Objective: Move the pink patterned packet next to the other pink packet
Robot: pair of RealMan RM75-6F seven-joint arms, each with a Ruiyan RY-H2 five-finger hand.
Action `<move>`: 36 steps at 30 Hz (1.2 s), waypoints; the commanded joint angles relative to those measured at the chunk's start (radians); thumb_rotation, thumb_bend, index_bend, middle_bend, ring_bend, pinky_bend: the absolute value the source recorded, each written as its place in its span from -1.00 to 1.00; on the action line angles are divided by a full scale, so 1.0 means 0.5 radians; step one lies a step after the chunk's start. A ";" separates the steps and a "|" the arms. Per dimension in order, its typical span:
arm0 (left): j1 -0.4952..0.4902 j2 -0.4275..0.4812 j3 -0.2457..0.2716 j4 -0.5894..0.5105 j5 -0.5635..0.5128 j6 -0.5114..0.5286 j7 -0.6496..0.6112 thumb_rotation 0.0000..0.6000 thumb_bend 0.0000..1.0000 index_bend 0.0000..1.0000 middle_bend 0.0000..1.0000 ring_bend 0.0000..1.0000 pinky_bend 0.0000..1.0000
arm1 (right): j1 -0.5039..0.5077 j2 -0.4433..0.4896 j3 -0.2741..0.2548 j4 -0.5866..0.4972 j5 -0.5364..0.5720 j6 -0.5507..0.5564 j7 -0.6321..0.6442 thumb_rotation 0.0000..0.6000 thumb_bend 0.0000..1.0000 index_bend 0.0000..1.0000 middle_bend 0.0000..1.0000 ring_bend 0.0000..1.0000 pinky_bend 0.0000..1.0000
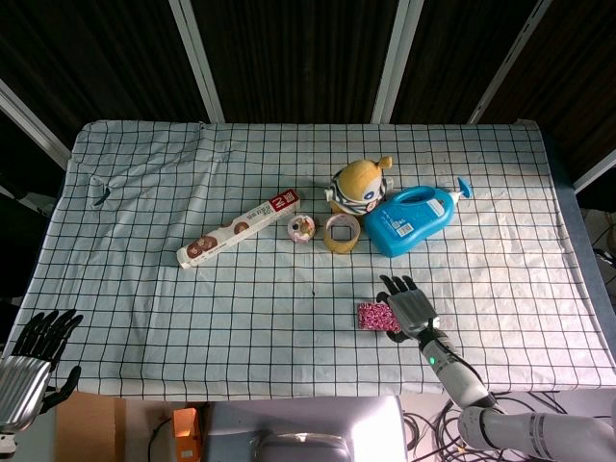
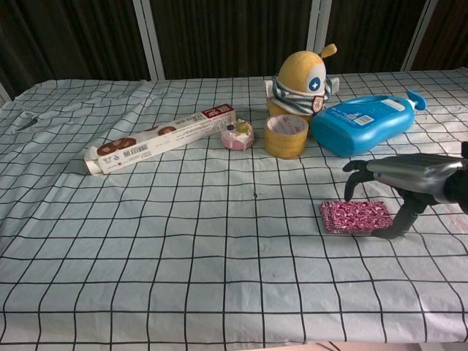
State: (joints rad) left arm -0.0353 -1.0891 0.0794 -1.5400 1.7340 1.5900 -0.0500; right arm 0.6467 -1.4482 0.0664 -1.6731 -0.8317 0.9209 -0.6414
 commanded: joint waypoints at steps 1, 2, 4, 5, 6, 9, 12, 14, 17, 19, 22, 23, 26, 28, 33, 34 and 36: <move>0.000 0.002 -0.002 -0.001 -0.001 0.005 -0.004 1.00 -0.10 -1.00 -0.90 -1.00 -1.00 | 0.009 -0.009 -0.005 0.009 -0.001 0.009 0.011 1.00 -0.60 -0.35 -1.00 -1.00 -1.00; 0.001 0.002 -0.001 -0.001 0.005 0.010 -0.005 1.00 -0.10 -1.00 -0.90 -1.00 -1.00 | 0.011 -0.013 -0.007 0.012 -0.003 0.014 0.020 1.00 -0.60 -0.34 -1.00 -1.00 -1.00; -0.001 0.001 0.002 0.002 0.010 0.007 -0.006 1.00 -0.10 -1.00 -0.90 -1.00 -1.00 | 0.012 -0.015 -0.010 0.013 -0.007 0.021 0.038 1.00 -0.60 -0.32 -1.00 -1.00 -1.00; -0.003 0.001 0.003 0.001 0.008 -0.001 -0.003 1.00 -0.10 -1.00 -0.90 -1.00 -1.00 | 0.012 -0.018 -0.011 0.015 -0.009 0.028 0.050 1.00 -0.60 -0.31 -1.00 -1.00 -1.00; -0.005 0.001 0.003 -0.001 0.005 -0.006 0.000 1.00 -0.10 -1.00 -0.90 -1.00 -1.00 | 0.013 -0.020 -0.013 0.018 -0.007 0.032 0.055 1.00 -0.60 -0.30 -1.00 -1.00 -1.00; -0.006 -0.002 0.006 -0.005 0.005 -0.013 0.011 1.00 -0.10 -1.00 -0.90 -1.00 -1.00 | 0.022 -0.025 -0.018 0.027 0.009 0.032 0.064 1.00 -0.60 -0.28 -1.00 -1.00 -1.00; -0.003 -0.002 0.003 -0.006 -0.001 -0.008 0.013 1.00 -0.10 -1.00 -0.90 -1.00 -1.00 | 0.031 -0.028 -0.023 0.033 0.013 0.030 0.078 1.00 -0.60 -0.25 -1.00 -1.00 -1.00; -0.002 -0.002 0.002 -0.005 -0.003 -0.005 0.010 1.00 -0.10 -1.00 -0.90 -1.00 -1.00 | 0.034 -0.033 -0.025 0.039 0.006 0.037 0.088 1.00 -0.60 -0.22 -1.00 -1.00 -1.00; -0.001 -0.002 0.002 -0.004 -0.003 -0.003 0.009 1.00 -0.10 -1.00 -0.90 -1.00 -1.00 | 0.042 -0.035 -0.033 0.043 0.014 0.032 0.095 1.00 -0.60 -0.19 -1.00 -1.00 -1.00; -0.001 -0.001 0.001 -0.003 -0.005 -0.002 0.007 1.00 -0.10 -1.00 -0.90 -1.00 -1.00 | 0.048 -0.037 -0.039 0.048 0.014 0.031 0.097 1.00 -0.60 -0.18 -1.00 -1.00 -1.00; 0.001 -0.001 0.002 -0.001 -0.003 0.004 0.005 1.00 -0.10 -1.00 -0.90 -1.00 -1.00 | 0.049 -0.034 -0.044 0.048 0.003 0.037 0.113 1.00 -0.58 -0.15 -1.00 -1.00 -1.00; 0.002 -0.001 0.002 0.000 -0.001 0.006 0.004 1.00 -0.10 -1.00 -0.90 -1.00 -1.00 | 0.046 -0.027 -0.044 0.044 -0.006 0.042 0.125 1.00 -0.56 -0.14 -1.00 -1.00 -1.00; 0.003 -0.002 0.002 0.003 0.000 0.010 0.003 1.00 -0.10 -1.00 -0.90 -1.00 -1.00 | 0.029 0.011 -0.040 0.018 -0.050 0.063 0.179 1.00 -0.53 -0.12 -1.00 -1.00 -1.00; 0.005 -0.002 0.003 0.004 0.001 0.012 0.003 1.00 -0.10 -1.00 -0.90 -1.00 -1.00 | 0.010 0.059 -0.038 -0.007 -0.090 0.080 0.228 1.00 -0.52 -0.11 -1.00 -1.00 -1.00; 0.007 -0.007 0.004 0.003 0.000 0.011 0.012 1.00 -0.10 -1.00 -0.90 -1.00 -1.00 | -0.047 0.205 -0.012 -0.017 -0.145 0.111 0.384 1.00 -0.52 -0.11 -1.00 -1.00 -1.00; 0.006 -0.008 0.004 0.002 -0.001 0.008 0.015 1.00 -0.10 -1.00 -0.90 -1.00 -1.00 | -0.058 0.233 -0.002 0.004 -0.139 0.109 0.420 1.00 -0.52 -0.11 -1.00 -1.00 -1.00; 0.004 -0.009 0.003 -0.002 -0.005 0.003 0.021 1.00 -0.10 -1.00 -0.90 -1.00 -1.00 | -0.069 0.262 0.012 0.056 -0.118 0.092 0.472 1.00 -0.52 -0.11 -1.00 -1.00 -1.00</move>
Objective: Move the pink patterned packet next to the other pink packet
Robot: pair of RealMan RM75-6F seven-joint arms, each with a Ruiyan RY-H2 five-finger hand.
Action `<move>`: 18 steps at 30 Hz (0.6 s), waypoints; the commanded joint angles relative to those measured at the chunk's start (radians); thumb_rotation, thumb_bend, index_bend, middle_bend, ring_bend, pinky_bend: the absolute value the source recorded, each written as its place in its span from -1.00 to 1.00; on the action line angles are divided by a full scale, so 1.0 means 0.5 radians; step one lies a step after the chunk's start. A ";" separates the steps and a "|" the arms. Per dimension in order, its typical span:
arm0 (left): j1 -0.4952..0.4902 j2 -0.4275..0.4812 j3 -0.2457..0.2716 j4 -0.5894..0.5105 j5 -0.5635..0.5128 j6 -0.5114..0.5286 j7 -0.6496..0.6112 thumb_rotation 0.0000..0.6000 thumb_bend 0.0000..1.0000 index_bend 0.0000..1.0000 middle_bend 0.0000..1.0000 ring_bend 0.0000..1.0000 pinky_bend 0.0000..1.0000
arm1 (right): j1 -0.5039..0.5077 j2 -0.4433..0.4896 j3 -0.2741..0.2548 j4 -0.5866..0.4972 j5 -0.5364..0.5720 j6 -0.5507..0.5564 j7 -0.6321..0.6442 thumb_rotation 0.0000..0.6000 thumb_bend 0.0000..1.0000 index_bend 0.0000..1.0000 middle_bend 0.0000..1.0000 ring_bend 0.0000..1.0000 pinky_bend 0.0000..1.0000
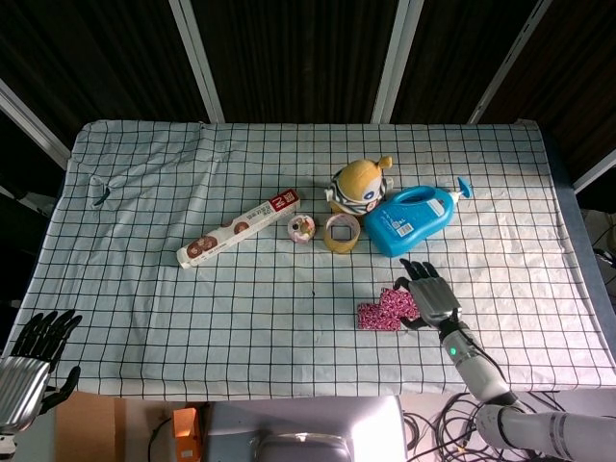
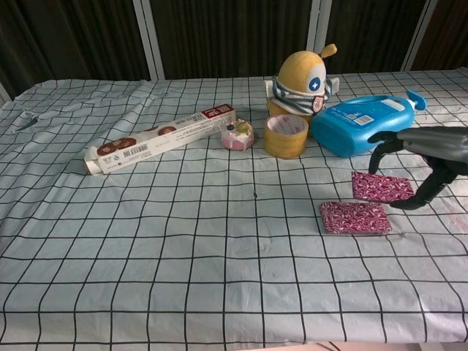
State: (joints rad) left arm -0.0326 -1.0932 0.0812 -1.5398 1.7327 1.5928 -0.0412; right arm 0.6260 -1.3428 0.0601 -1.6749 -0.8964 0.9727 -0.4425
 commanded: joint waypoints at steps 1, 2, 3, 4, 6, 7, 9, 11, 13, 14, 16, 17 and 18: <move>-0.003 -0.003 -0.003 -0.004 -0.005 -0.008 0.010 1.00 -0.10 -1.00 -0.90 -1.00 -1.00 | -0.031 0.057 0.028 0.110 0.031 -0.034 0.100 1.00 -0.52 -0.11 -1.00 -1.00 -1.00; -0.005 -0.004 -0.004 -0.007 -0.007 -0.012 0.014 1.00 -0.10 -1.00 -0.90 -1.00 -1.00 | -0.031 0.056 0.028 0.153 0.048 -0.055 0.113 1.00 -0.52 -0.11 -1.00 -1.00 -1.00; -0.007 -0.006 -0.004 -0.010 -0.010 -0.017 0.019 1.00 -0.10 -1.00 -0.90 -1.00 -1.00 | -0.028 0.050 0.029 0.198 0.066 -0.078 0.124 1.00 -0.52 -0.11 -1.00 -1.00 -1.00; -0.009 -0.007 -0.006 -0.014 -0.014 -0.024 0.026 1.00 -0.10 -1.00 -0.90 -1.00 -1.00 | -0.024 0.031 0.031 0.270 0.097 -0.115 0.140 1.00 -0.52 -0.11 -1.00 -1.00 -1.00; -0.013 -0.009 -0.006 -0.018 -0.015 -0.032 0.037 1.00 -0.10 -1.00 -0.90 -1.00 -1.00 | -0.013 -0.002 0.035 0.355 0.122 -0.166 0.161 1.00 -0.52 -0.13 -1.00 -1.00 -1.00; -0.016 -0.010 -0.008 -0.020 -0.019 -0.038 0.040 1.00 -0.10 -1.00 -0.90 -1.00 -1.00 | -0.006 -0.026 0.037 0.406 0.136 -0.201 0.177 1.00 -0.52 -0.14 -1.00 -1.00 -1.00; -0.019 -0.010 -0.013 -0.023 -0.031 -0.049 0.043 1.00 -0.10 -1.00 -0.90 -1.00 -1.00 | 0.005 -0.061 0.039 0.469 0.142 -0.247 0.197 1.00 -0.52 -0.21 -1.00 -1.00 -1.00; -0.022 -0.008 -0.018 -0.026 -0.047 -0.058 0.043 1.00 -0.10 -1.00 -0.90 -1.00 -1.00 | 0.013 -0.084 0.034 0.507 0.133 -0.280 0.208 1.00 -0.52 -0.34 -1.00 -1.00 -1.00; -0.023 -0.006 -0.019 -0.027 -0.049 -0.057 0.041 1.00 -0.10 -1.00 -0.90 -1.00 -1.00 | 0.010 -0.084 0.029 0.503 0.106 -0.285 0.222 1.00 -0.52 -0.49 -1.00 -1.00 -1.00; -0.021 -0.004 -0.018 -0.026 -0.046 -0.052 0.038 1.00 -0.10 -1.00 -0.90 -1.00 -1.00 | 0.003 -0.072 0.022 0.487 0.076 -0.277 0.229 1.00 -0.52 -0.53 -1.00 -1.00 -1.00; -0.017 -0.001 -0.018 -0.022 -0.043 -0.043 0.030 1.00 -0.10 -1.00 -0.90 -1.00 -1.00 | -0.012 -0.039 0.003 0.444 0.028 -0.251 0.223 1.00 -0.52 -0.61 -1.00 -1.00 -1.00; -0.015 0.000 -0.019 -0.021 -0.046 -0.038 0.025 1.00 -0.10 -1.00 -0.90 -1.00 -1.00 | -0.023 -0.010 -0.012 0.403 0.002 -0.228 0.207 1.00 -0.52 -0.65 -1.00 -1.00 -1.00; -0.013 0.001 -0.019 -0.021 -0.047 -0.035 0.022 1.00 -0.10 -1.00 -0.91 -1.00 -1.00 | -0.031 0.011 -0.021 0.369 -0.014 -0.203 0.191 1.00 -0.52 -0.67 -1.00 -1.00 -1.00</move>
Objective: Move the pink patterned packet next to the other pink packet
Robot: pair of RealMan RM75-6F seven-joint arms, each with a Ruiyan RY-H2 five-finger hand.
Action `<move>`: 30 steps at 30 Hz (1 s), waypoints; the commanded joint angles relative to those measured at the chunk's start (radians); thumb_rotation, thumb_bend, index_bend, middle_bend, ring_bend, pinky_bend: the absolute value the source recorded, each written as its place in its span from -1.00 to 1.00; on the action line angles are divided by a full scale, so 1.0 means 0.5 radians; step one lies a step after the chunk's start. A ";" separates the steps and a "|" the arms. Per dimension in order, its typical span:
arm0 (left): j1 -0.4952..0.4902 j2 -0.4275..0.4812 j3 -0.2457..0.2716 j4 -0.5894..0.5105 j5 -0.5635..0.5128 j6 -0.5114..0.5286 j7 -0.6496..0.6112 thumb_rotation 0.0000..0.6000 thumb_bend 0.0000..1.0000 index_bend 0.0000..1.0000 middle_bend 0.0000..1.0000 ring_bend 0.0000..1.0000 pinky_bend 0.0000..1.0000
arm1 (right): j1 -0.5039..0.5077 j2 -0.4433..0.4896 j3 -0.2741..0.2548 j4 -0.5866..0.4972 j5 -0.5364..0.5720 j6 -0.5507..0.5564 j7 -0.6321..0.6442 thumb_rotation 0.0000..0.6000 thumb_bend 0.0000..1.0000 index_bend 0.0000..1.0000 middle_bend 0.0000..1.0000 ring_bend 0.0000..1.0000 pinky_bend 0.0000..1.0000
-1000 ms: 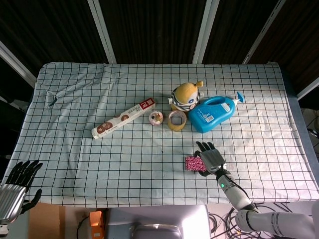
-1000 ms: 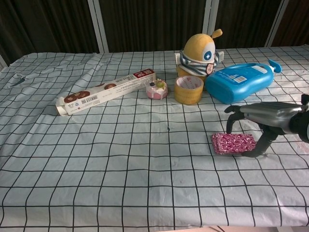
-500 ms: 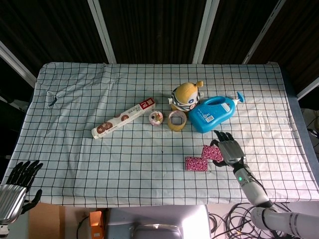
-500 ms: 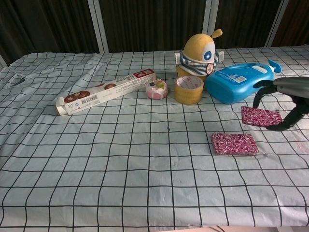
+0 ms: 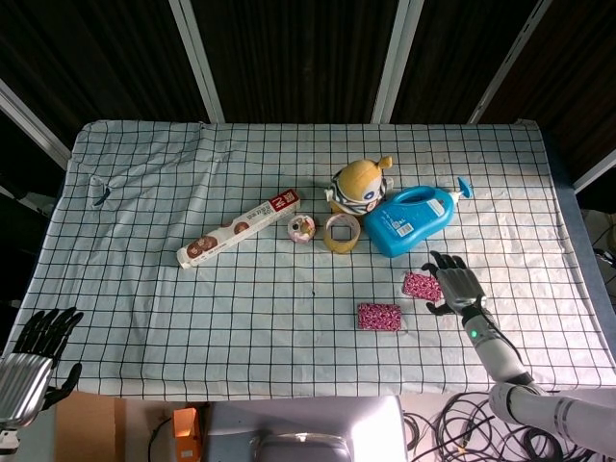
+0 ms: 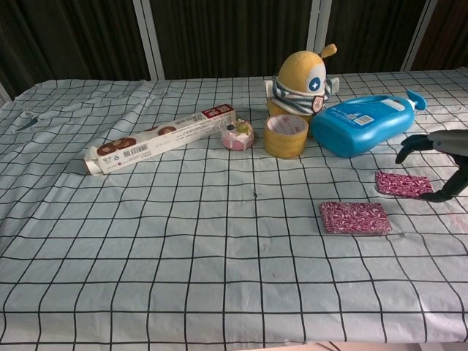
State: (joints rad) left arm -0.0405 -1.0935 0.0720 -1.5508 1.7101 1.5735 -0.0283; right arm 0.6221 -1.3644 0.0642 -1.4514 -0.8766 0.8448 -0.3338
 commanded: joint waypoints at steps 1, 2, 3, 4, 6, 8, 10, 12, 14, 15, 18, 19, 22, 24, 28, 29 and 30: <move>0.004 0.003 0.000 0.001 0.001 0.008 -0.008 1.00 -0.10 -1.00 -0.90 -1.00 -1.00 | -0.037 0.081 -0.038 -0.131 -0.084 0.098 -0.045 1.00 -0.52 -0.68 -1.00 -1.00 -1.00; 0.005 0.003 0.001 0.002 0.005 0.012 -0.009 1.00 -0.10 -1.00 -0.90 -1.00 -1.00 | -0.050 0.104 -0.044 -0.185 -0.119 0.135 -0.051 1.00 -0.52 -0.68 -1.00 -1.00 -1.00; 0.006 0.003 0.003 0.003 0.011 0.016 -0.009 1.00 -0.10 -1.00 -0.90 -1.00 -1.00 | -0.062 0.124 -0.048 -0.230 -0.147 0.161 -0.049 1.00 -0.52 -0.67 -1.00 -1.00 -1.00; 0.007 0.003 0.005 0.004 0.017 0.019 -0.009 1.00 -0.10 -1.00 -0.90 -1.00 -1.00 | -0.073 0.143 -0.049 -0.280 -0.183 0.185 -0.037 1.00 -0.52 -0.66 -1.00 -1.00 -1.00; 0.007 0.000 0.009 0.005 0.027 0.022 -0.004 1.00 -0.10 -1.00 -0.90 -1.00 -1.00 | -0.098 0.171 -0.052 -0.385 -0.273 0.233 0.000 1.00 -0.52 -0.61 -1.00 -1.00 -1.00; 0.006 -0.002 0.010 0.003 0.033 0.021 0.001 1.00 -0.10 -1.00 -0.90 -1.00 -1.00 | -0.107 0.171 -0.065 -0.465 -0.345 0.258 -0.002 1.00 -0.52 -0.57 -1.00 -1.00 -1.00; 0.006 -0.001 0.012 0.002 0.040 0.025 0.002 1.00 -0.10 -1.00 -0.90 -1.00 -1.00 | -0.102 0.147 -0.078 -0.508 -0.370 0.266 -0.047 1.00 -0.52 -0.52 -1.00 -1.00 -1.00; 0.007 -0.001 0.014 0.005 0.045 0.030 -0.001 1.00 -0.10 -1.00 -0.90 -1.00 -1.00 | -0.084 0.092 -0.082 -0.529 -0.357 0.263 -0.116 1.00 -0.52 -0.48 -1.00 -1.00 -1.00; 0.009 0.000 0.014 0.010 0.044 0.034 -0.006 1.00 -0.10 -1.00 -0.90 -1.00 -1.00 | -0.062 0.017 -0.078 -0.523 -0.302 0.257 -0.194 1.00 -0.52 -0.46 -1.00 -1.00 -1.00; 0.010 0.001 0.014 0.011 0.043 0.035 -0.010 1.00 -0.10 -1.00 -0.90 -1.00 -1.00 | -0.051 -0.016 -0.075 -0.517 -0.274 0.253 -0.226 1.00 -0.52 -0.44 -1.00 -1.00 -1.00; 0.015 0.006 0.013 0.018 0.040 0.046 -0.027 1.00 -0.10 -1.00 -0.90 -1.00 -1.00 | -0.017 -0.122 -0.060 -0.475 -0.188 0.259 -0.328 1.00 -0.52 -0.43 -1.00 -1.00 -1.00; 0.017 0.007 0.013 0.021 0.040 0.050 -0.032 1.00 -0.10 -1.00 -0.90 -1.00 -1.00 | -0.008 -0.148 -0.055 -0.463 -0.161 0.256 -0.347 1.00 -0.52 -0.43 -1.00 -1.00 -1.00; 0.023 0.011 0.015 0.026 0.042 0.064 -0.048 1.00 -0.10 -1.00 -0.90 -1.00 -1.00 | 0.022 -0.205 -0.041 -0.430 -0.079 0.238 -0.397 1.00 -0.52 -0.43 -1.00 -1.00 -1.00; 0.028 0.011 0.016 0.031 0.043 0.072 -0.055 1.00 -0.10 -1.00 -0.90 -1.00 -1.00 | 0.034 -0.227 -0.042 -0.414 -0.046 0.243 -0.431 1.00 -0.52 -0.43 -1.00 -1.00 -1.00; 0.036 0.010 0.018 0.038 0.048 0.086 -0.062 1.00 -0.10 -1.00 -0.90 -1.00 -1.00 | 0.039 -0.236 -0.042 -0.409 -0.013 0.258 -0.448 1.00 -0.52 -0.43 -1.00 -1.00 -1.00; 0.035 0.010 0.018 0.038 0.048 0.084 -0.062 1.00 -0.10 -1.00 -0.90 -1.00 -1.00 | 0.039 -0.236 -0.043 -0.408 -0.009 0.257 -0.446 1.00 -0.52 -0.43 -1.00 -1.00 -1.00; 0.035 0.009 0.018 0.038 0.048 0.082 -0.062 1.00 -0.10 -1.00 -0.90 -1.00 -1.00 | 0.041 -0.236 -0.045 -0.406 -0.005 0.254 -0.446 1.00 -0.52 -0.43 -1.00 -1.00 -1.00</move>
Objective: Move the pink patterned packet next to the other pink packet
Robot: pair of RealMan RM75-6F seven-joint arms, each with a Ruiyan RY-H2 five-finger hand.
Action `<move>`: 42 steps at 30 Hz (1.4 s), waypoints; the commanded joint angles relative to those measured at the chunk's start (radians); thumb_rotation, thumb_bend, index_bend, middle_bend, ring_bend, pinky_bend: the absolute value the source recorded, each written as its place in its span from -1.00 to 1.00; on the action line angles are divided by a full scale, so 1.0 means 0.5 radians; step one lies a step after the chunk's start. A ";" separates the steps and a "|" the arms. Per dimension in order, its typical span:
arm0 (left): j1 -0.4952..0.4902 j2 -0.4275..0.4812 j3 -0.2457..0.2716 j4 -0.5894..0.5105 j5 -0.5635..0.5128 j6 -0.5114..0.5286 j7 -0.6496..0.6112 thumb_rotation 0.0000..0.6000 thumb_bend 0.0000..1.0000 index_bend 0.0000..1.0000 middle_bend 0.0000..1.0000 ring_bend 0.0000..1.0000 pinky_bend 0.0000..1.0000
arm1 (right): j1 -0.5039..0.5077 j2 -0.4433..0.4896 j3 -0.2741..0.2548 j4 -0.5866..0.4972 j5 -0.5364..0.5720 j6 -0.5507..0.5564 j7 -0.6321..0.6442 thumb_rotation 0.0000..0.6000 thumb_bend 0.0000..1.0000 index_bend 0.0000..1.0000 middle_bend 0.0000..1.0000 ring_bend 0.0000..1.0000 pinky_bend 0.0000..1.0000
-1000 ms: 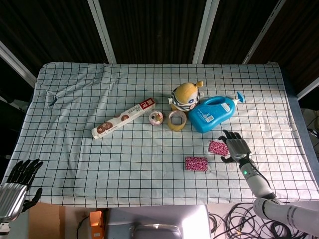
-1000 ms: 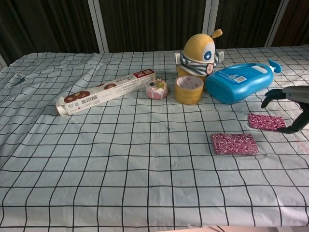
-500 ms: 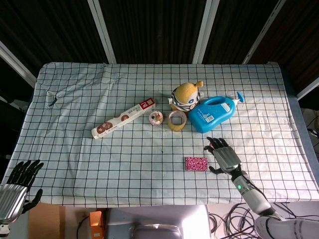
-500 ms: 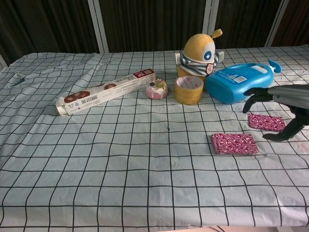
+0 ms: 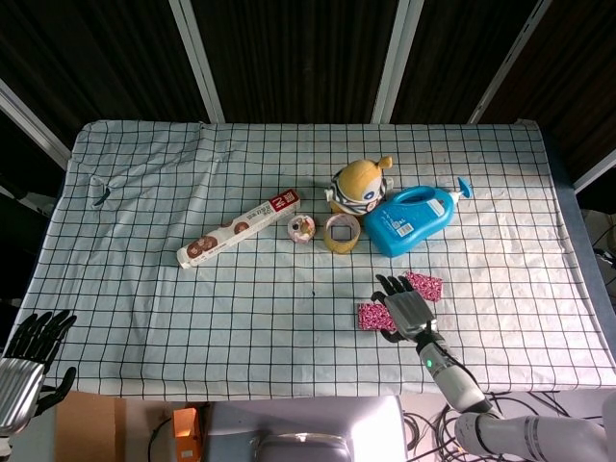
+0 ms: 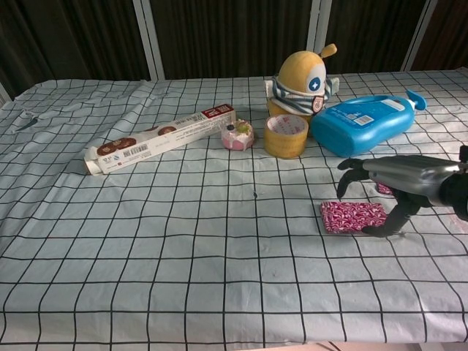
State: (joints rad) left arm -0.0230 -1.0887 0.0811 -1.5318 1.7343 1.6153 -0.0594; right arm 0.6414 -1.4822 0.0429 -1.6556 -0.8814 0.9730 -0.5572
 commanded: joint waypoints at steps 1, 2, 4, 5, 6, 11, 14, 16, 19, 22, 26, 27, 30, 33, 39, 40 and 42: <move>-0.001 0.000 0.000 -0.001 0.000 -0.004 0.002 1.00 -0.10 -1.00 -0.90 -1.00 -1.00 | 0.004 -0.002 -0.005 0.006 0.008 -0.007 0.000 1.00 -0.52 -0.42 -1.00 -1.00 -1.00; -0.002 -0.001 0.000 -0.001 0.000 -0.006 0.004 1.00 -0.10 -1.00 -0.90 -1.00 -1.00 | 0.006 -0.005 -0.009 0.012 0.013 -0.011 -0.001 1.00 -0.52 -0.42 -1.00 -1.00 -1.00; -0.002 -0.001 0.000 -0.002 0.001 -0.005 0.005 1.00 -0.10 -1.00 -0.90 -1.00 -1.00 | 0.008 -0.010 -0.013 0.021 0.016 -0.016 0.001 1.00 -0.52 -0.40 -1.00 -1.00 -1.00; -0.001 0.000 0.000 -0.001 0.000 -0.004 0.004 1.00 -0.10 -1.00 -0.90 -1.00 -1.00 | 0.009 -0.012 -0.014 0.027 0.021 -0.019 0.003 1.00 -0.52 -0.39 -1.00 -1.00 -1.00; -0.001 0.000 -0.001 -0.001 -0.001 -0.003 0.003 1.00 -0.10 -1.00 -0.90 -1.00 -1.00 | 0.011 -0.014 -0.014 0.031 0.024 -0.021 0.004 1.00 -0.52 -0.37 -1.00 -1.00 -1.00; -0.003 0.000 -0.003 -0.001 -0.004 -0.009 0.002 1.00 -0.10 -1.00 -0.90 -1.00 -1.00 | 0.014 -0.014 -0.018 0.041 0.024 -0.028 0.018 1.00 -0.52 -0.34 -1.00 -1.00 -0.99; -0.003 0.001 -0.003 -0.002 -0.003 -0.008 0.002 1.00 -0.10 -1.00 -0.91 -1.00 -1.00 | 0.016 -0.019 -0.023 0.048 0.026 -0.029 0.019 1.00 -0.52 -0.34 -1.00 -1.00 -0.99; -0.001 0.002 -0.003 -0.003 -0.002 -0.005 0.001 1.00 -0.10 -1.00 -0.90 -1.00 -1.00 | 0.018 -0.022 -0.025 0.052 0.029 -0.031 0.019 1.00 -0.52 -0.34 -1.00 -1.00 -0.99; 0.002 0.001 -0.002 0.000 0.001 0.002 -0.002 1.00 -0.10 -1.00 -0.90 -1.00 -1.00 | 0.019 -0.028 -0.028 0.058 0.031 -0.028 0.018 1.00 -0.52 -0.32 -1.00 -1.00 -0.99; 0.003 0.001 -0.001 0.002 0.004 0.003 -0.003 1.00 -0.10 -1.00 -0.90 -1.00 -1.00 | 0.016 -0.024 -0.024 0.049 0.021 -0.015 0.030 1.00 -0.52 -0.23 -1.00 -1.00 -0.98; 0.003 0.002 -0.001 0.002 0.004 0.003 -0.005 1.00 -0.10 -1.00 -0.90 -1.00 -1.00 | 0.005 -0.012 -0.018 0.036 0.006 0.015 0.043 1.00 -0.50 -0.10 -1.00 -1.00 -0.95; 0.003 0.002 -0.001 0.002 0.004 0.004 -0.006 1.00 -0.10 -1.00 -0.90 -1.00 -1.00 | 0.002 -0.006 -0.014 0.031 -0.001 0.023 0.052 1.00 -0.48 -0.07 -1.00 -1.00 -0.95; 0.005 0.002 -0.001 0.002 0.005 0.006 -0.006 1.00 -0.10 -1.00 -0.90 -1.00 -1.00 | -0.011 0.019 -0.001 0.012 -0.026 0.040 0.090 1.00 -0.46 -0.04 -1.00 -1.00 -0.94; 0.003 0.000 -0.002 0.002 0.003 0.002 -0.003 1.00 -0.10 -1.00 -0.91 -1.00 -1.00 | -0.020 0.049 0.018 -0.007 -0.055 0.054 0.135 1.00 -0.45 -0.03 -1.00 -1.00 -0.92; -0.007 -0.004 -0.006 -0.009 -0.006 -0.023 0.017 1.00 -0.10 -1.00 -0.90 -1.00 -1.00 | 0.022 0.035 0.117 0.030 -0.008 0.060 0.148 1.00 -0.45 -0.03 -1.00 -1.00 -0.91; -0.009 -0.005 -0.006 -0.011 -0.009 -0.030 0.021 1.00 -0.10 -1.00 -0.90 -1.00 -1.00 | 0.043 0.016 0.142 0.053 0.023 0.058 0.129 1.00 -0.45 -0.03 -1.00 -1.00 -0.91; -0.013 -0.006 -0.008 -0.014 -0.013 -0.039 0.026 1.00 -0.10 -1.00 -0.90 -1.00 -1.00 | 0.081 -0.025 0.188 0.098 0.082 0.056 0.096 1.00 -0.45 -0.03 -0.99 -1.00 -0.91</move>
State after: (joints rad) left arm -0.0293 -1.0915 0.0772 -1.5386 1.7280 1.5967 -0.0469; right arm 0.6634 -1.4762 0.1156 -1.6273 -0.8652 1.0030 -0.4929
